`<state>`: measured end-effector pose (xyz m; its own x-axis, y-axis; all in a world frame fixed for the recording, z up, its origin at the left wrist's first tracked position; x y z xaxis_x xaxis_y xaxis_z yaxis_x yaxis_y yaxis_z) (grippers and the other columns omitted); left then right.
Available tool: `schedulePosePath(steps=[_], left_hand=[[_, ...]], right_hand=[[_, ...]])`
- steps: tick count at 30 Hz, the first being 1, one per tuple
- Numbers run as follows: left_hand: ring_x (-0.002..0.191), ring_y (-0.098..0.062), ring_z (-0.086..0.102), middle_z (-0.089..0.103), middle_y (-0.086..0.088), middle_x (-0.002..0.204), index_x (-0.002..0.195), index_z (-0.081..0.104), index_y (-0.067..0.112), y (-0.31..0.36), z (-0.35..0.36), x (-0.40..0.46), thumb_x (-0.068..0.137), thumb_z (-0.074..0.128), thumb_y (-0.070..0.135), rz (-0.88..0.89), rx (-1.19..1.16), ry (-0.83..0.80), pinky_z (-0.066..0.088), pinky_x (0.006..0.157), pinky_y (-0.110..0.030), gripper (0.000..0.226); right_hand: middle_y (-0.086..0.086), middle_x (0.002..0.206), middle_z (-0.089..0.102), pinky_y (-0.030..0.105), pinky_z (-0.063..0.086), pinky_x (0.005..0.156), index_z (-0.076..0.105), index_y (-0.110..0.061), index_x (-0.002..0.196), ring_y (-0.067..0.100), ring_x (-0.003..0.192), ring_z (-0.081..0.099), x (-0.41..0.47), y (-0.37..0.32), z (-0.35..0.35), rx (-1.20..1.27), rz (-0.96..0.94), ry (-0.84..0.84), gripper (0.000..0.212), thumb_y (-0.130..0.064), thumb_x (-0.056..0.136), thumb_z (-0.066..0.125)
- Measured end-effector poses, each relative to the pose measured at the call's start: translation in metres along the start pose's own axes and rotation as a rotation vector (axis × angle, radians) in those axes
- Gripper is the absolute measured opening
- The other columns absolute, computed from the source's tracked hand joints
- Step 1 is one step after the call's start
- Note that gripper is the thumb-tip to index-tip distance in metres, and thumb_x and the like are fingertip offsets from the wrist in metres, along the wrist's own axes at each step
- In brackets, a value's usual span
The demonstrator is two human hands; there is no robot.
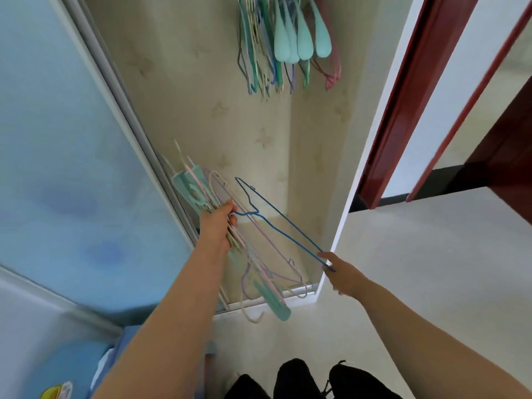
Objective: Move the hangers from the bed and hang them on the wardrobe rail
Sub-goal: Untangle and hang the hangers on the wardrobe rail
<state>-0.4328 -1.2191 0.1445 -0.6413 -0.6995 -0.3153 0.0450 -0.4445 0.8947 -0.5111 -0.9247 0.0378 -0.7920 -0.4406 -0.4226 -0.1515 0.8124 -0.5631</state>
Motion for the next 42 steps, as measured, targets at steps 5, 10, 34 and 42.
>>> schedulePosePath(steps=[5, 10, 34, 42], left_hand=[[0.035, -0.006, 0.043, 0.064, -0.001, 0.064, 0.09, 0.069, 0.002, 0.016, 0.012, 0.055, 0.088, 0.062, 0.007, -0.149, 0.005, -0.149, 0.038, 0.037, -0.017, 0.009], [0.037, -0.007, 0.049, 0.057, 0.003, 0.055, 0.08, 0.068, 0.008, 0.032, 0.013, 0.09, 0.077, 0.076, 0.011, -0.165, 0.141, -0.212, 0.041, 0.04, -0.018, 0.009], [0.049, -0.005, 0.065, 0.072, 0.006, 0.064, 0.103, 0.064, 0.0, 0.173, 0.047, 0.176, 0.087, 0.066, 0.009, 0.096, 0.201, -0.17, 0.04, 0.039, -0.011, 0.018], [0.061, -0.01, 0.07, 0.072, -0.006, 0.094, 0.081, 0.069, 0.005, 0.215, 0.06, 0.174, 0.082, 0.066, 0.002, 0.111, 0.063, -0.213, 0.048, 0.048, -0.014, 0.004]], right_hand=[[-0.002, 0.078, 0.059, 0.03, 0.043, 0.063, 0.04, -0.048, 0.109, 0.017, 0.07, 0.059, 0.024, -0.022, 0.005, 0.148, 0.102, 0.241, 0.034, -0.064, 0.082, 0.053], [-0.003, 0.086, 0.06, 0.032, 0.045, 0.075, 0.046, -0.045, 0.106, 0.017, 0.084, 0.059, 0.044, -0.044, 0.013, 0.344, 0.149, 0.335, 0.044, -0.072, 0.074, 0.057], [-0.001, 0.071, 0.037, 0.017, 0.023, 0.041, 0.049, -0.024, 0.092, 0.008, 0.041, 0.029, 0.139, -0.341, -0.133, 0.794, -0.292, 0.172, 0.041, -0.061, 0.094, 0.032], [-0.001, 0.063, 0.026, 0.016, 0.016, 0.037, 0.047, -0.017, 0.088, 0.009, 0.038, 0.02, 0.16, -0.403, -0.192, 1.025, -0.264, 0.173, 0.04, -0.052, 0.098, 0.034]])
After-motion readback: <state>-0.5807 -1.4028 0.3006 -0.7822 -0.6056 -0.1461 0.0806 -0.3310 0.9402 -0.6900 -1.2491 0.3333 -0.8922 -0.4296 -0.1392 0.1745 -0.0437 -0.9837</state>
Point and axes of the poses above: each hand's wrist, its own x-axis towards the middle knuckle, its own z-axis out of the palm, y = z × x, the point moved 8 cm from there along x, towards the middle knuckle
